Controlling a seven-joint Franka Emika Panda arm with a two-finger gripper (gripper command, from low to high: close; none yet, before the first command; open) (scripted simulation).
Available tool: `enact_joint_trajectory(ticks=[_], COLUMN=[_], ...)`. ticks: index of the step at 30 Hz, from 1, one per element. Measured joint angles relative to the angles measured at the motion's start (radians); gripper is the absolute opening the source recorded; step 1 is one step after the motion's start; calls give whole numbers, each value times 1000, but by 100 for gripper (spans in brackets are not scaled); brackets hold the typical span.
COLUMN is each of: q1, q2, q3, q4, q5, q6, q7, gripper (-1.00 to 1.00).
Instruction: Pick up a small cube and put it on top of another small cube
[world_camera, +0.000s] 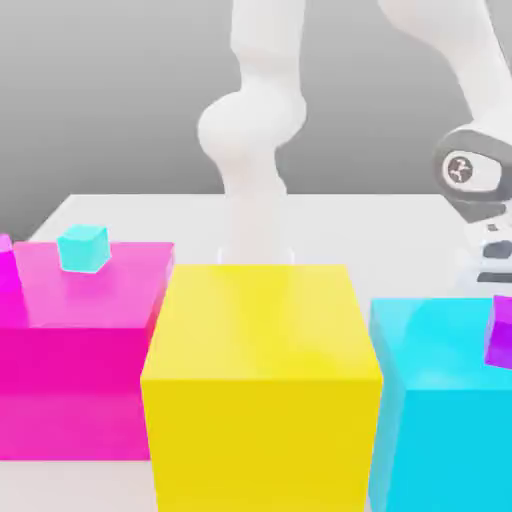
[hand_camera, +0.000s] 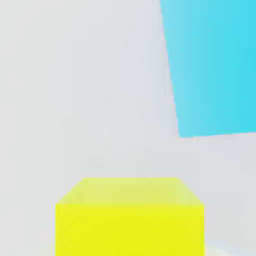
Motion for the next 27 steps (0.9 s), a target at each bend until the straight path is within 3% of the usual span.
enact_joint_trajectory(ticks=[4, 13, 17, 18, 24, 27], q1=[-44, -181, -251, -269, -299, -279], q2=[-50, -123, -78, -65, -59, -86], q3=[-20, -79, -91, -83, -68, -40], q4=[127, 372, 311, 288, 276, 326], q5=[-39, 7, 59, 66, 66, 53], q6=[-172, -562, -482, -447, -430, -507], q7=[-94, -417, -476, -482, -483, -475], gripper=[-100, -100, -100, 100, 100, 100])
